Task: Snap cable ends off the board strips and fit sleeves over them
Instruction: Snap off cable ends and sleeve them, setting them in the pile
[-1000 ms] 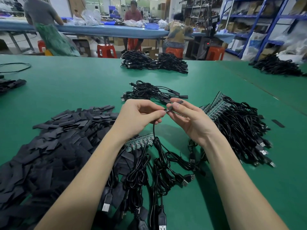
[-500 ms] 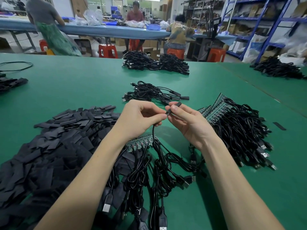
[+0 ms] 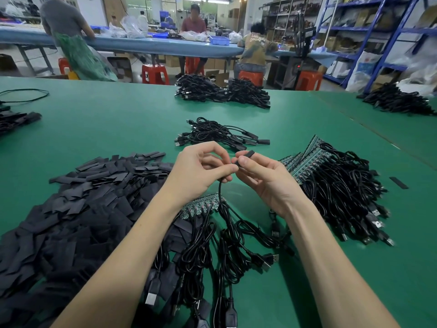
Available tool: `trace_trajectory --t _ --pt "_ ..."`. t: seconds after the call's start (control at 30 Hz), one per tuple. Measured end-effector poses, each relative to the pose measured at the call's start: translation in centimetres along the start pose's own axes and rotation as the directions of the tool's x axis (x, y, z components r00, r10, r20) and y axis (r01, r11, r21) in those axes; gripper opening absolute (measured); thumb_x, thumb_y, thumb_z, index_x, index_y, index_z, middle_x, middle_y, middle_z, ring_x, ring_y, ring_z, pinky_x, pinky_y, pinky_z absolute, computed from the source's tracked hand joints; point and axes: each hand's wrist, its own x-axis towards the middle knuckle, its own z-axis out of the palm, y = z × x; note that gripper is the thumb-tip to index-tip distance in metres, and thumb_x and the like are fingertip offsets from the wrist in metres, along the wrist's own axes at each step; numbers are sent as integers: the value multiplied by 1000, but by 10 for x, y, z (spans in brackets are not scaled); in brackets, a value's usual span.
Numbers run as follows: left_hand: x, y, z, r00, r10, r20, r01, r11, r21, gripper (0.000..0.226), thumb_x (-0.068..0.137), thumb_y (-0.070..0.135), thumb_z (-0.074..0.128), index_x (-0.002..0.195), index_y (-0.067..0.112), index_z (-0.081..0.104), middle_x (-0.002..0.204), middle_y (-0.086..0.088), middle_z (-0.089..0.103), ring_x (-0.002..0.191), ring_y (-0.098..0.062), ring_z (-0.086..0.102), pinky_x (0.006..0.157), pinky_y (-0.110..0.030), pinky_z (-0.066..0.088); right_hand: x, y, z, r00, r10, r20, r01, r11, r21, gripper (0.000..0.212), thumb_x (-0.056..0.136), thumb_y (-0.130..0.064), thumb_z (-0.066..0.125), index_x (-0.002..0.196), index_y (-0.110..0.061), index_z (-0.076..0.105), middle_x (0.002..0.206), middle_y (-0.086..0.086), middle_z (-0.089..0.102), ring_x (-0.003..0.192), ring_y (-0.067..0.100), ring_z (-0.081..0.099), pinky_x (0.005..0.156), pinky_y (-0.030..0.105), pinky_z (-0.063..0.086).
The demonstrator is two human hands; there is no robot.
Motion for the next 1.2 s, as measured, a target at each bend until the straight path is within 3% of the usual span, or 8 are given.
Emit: trace_trajectory --t 0.23,0.33,0.57,0.9,1.07,1.2 --pt "-2 2 -1 990 -111 88 125 976 -177 16 76 8 82 86 9 69 76 -16 76 68 -20 72 69 -24 57 1 0 2 999 38 -27 -37 998 60 18 81 -17 76 96 -7 75 95 7 75 88 14 70 83 22 57" --pt "-3 1 -2 985 -144 93 158 972 -174 13 79 4 80 86 7 70 78 -19 76 67 -20 71 69 -25 58 -1 -1 1 998 61 -13 -60 996 61 16 80 -17 76 93 -8 77 96 8 75 87 14 71 81 21 57" --pt "-4 4 -2 978 -159 136 186 958 -220 11 71 17 83 80 19 75 82 -20 76 73 -25 73 71 -26 59 -3 -3 0 997 77 15 -78 994 72 14 79 -16 76 90 -8 78 95 7 76 85 14 72 78 20 57" --pt "-4 2 -1 984 -157 85 170 969 -178 11 81 1 78 86 5 69 77 -19 76 66 -22 71 68 -25 58 -4 -1 1 997 64 46 -66 997 43 14 81 -17 74 93 -10 79 100 10 75 88 16 72 84 23 56" --pt "-4 -1 4 986 -167 24 168 959 -230 11 81 0 78 85 4 68 77 -21 75 67 -23 72 68 -26 58 -2 1 9 996 -75 -40 76 997 1 42 79 -17 75 120 -12 67 100 14 75 83 20 72 78 27 58" --pt "-5 -3 7 983 -182 -9 175 955 -240 11 81 1 79 84 6 69 82 -25 75 69 -23 72 69 -26 59 -3 0 16 972 -175 -155 176 984 -4 42 66 -23 83 106 -16 74 98 16 76 78 21 72 70 24 58"
